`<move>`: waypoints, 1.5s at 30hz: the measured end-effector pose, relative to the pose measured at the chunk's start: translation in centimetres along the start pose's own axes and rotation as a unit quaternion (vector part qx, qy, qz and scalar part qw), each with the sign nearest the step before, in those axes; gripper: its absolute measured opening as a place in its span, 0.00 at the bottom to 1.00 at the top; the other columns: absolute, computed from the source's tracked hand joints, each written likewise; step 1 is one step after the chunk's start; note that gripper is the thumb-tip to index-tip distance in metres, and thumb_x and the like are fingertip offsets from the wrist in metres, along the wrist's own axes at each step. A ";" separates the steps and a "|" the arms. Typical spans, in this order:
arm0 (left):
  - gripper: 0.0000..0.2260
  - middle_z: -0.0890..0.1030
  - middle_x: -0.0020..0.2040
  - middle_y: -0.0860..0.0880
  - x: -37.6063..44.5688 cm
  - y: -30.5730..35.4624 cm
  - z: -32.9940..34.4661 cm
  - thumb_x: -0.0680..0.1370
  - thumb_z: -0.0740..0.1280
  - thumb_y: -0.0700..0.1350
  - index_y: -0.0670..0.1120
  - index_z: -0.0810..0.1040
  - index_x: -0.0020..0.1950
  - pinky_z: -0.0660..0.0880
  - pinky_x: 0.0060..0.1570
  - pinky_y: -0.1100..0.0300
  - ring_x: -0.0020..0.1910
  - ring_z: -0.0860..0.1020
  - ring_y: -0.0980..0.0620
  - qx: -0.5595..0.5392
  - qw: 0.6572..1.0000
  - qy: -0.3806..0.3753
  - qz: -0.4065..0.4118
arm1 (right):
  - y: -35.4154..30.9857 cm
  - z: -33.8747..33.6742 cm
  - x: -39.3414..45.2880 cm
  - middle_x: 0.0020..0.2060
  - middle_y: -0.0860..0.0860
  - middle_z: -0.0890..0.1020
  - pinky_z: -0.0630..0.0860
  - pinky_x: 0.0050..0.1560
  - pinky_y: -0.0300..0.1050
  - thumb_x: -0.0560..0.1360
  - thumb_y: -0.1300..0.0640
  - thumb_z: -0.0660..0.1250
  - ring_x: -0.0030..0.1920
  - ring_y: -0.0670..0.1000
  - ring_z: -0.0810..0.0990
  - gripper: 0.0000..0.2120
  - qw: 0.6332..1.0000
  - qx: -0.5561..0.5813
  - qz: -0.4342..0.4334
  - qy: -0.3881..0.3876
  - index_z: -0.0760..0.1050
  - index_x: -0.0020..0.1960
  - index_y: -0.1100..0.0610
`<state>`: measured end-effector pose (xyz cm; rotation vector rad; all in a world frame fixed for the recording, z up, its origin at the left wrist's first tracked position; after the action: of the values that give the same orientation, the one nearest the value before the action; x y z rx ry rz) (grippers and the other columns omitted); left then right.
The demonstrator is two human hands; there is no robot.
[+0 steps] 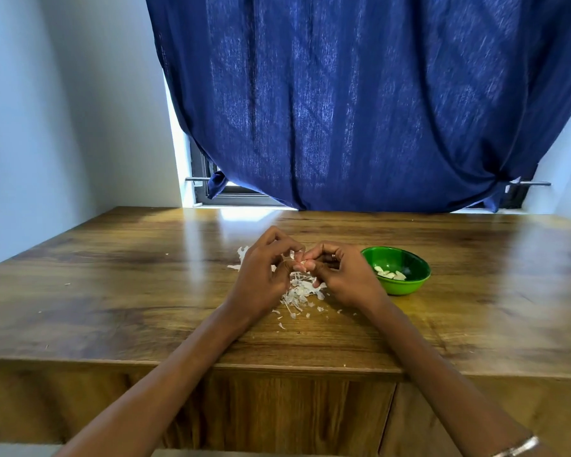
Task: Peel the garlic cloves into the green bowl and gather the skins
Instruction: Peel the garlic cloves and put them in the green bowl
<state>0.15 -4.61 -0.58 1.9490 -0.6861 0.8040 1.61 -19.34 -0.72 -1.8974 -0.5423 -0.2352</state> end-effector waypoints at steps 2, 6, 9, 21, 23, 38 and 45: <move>0.17 0.74 0.46 0.52 0.0 0.2 -0.1 0.76 0.67 0.28 0.52 0.78 0.47 0.74 0.34 0.56 0.36 0.76 0.53 0.000 1.000 0.007 0.007 | 0.1 0.1 0.0 0.42 0.49 0.86 0.80 0.39 0.40 0.77 0.62 0.71 0.35 0.46 0.82 0.06 1.000 0.007 0.004 0.001 0.81 0.43 0.52; 0.17 0.72 0.44 0.55 -0.2 1.1 -0.4 0.76 0.65 0.27 0.50 0.78 0.47 0.69 0.39 0.70 0.40 0.74 0.56 0.018 0.999 0.032 0.030 | -0.1 0.5 0.0 0.40 0.50 0.85 0.79 0.40 0.38 0.77 0.63 0.70 0.35 0.45 0.82 0.06 0.999 0.050 0.013 -0.003 0.80 0.44 0.53; 0.13 0.72 0.44 0.58 -0.1 1.2 -0.8 0.76 0.65 0.29 0.48 0.78 0.47 0.70 0.39 0.70 0.41 0.74 0.58 0.023 0.997 0.056 0.039 | -0.2 0.8 -0.1 0.37 0.51 0.85 0.80 0.42 0.40 0.77 0.63 0.70 0.36 0.47 0.83 0.06 0.994 0.107 0.025 -0.004 0.80 0.43 0.54; 0.10 0.79 0.46 0.51 0.2 1.0 -1.5 0.79 0.67 0.30 0.46 0.78 0.48 0.78 0.28 0.54 0.28 0.78 0.53 -0.010 0.996 0.084 0.004 | 0.1 0.8 -0.4 0.47 0.57 0.87 0.82 0.46 0.40 0.75 0.66 0.72 0.44 0.50 0.86 0.11 0.968 0.239 0.072 0.001 0.81 0.55 0.57; 0.08 0.81 0.43 0.52 0.1 0.8 -1.5 0.79 0.67 0.30 0.43 0.78 0.49 0.77 0.25 0.55 0.25 0.78 0.52 -0.018 0.996 0.085 -0.022 | 0.1 0.8 -0.4 0.47 0.56 0.87 0.82 0.46 0.43 0.76 0.65 0.72 0.46 0.51 0.86 0.10 0.975 0.212 0.068 0.006 0.81 0.56 0.57; 0.06 0.83 0.38 0.50 -0.2 0.3 -1.6 0.75 0.78 0.42 0.43 0.83 0.46 0.75 0.20 0.55 0.22 0.80 0.49 -0.057 0.986 0.104 -0.117 | -0.1 -0.4 -0.7 0.39 0.49 0.87 0.81 0.37 0.39 0.73 0.61 0.76 0.38 0.42 0.84 0.05 0.987 0.136 0.061 0.067 0.82 0.48 0.56; 0.09 0.84 0.39 0.50 -0.3 0.3 -1.8 0.74 0.79 0.39 0.44 0.80 0.48 0.75 0.19 0.52 0.22 0.80 0.45 -0.084 0.982 0.097 -0.141 | 0.4 -0.5 -0.6 0.41 0.53 0.87 0.80 0.41 0.36 0.74 0.61 0.73 0.40 0.46 0.84 0.03 0.979 0.172 0.081 0.068 0.83 0.48 0.60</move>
<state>-0.71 -3.13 0.01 1.7379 -0.3392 0.7218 1.28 -20.03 -1.12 -1.5652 -0.3097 -0.1518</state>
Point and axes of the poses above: each hand's wrist, its own x-axis towards the middle knuckle, its own z-axis out of the palm, y = z × x, the point moved 6 cm from there along x, towards the middle knuckle
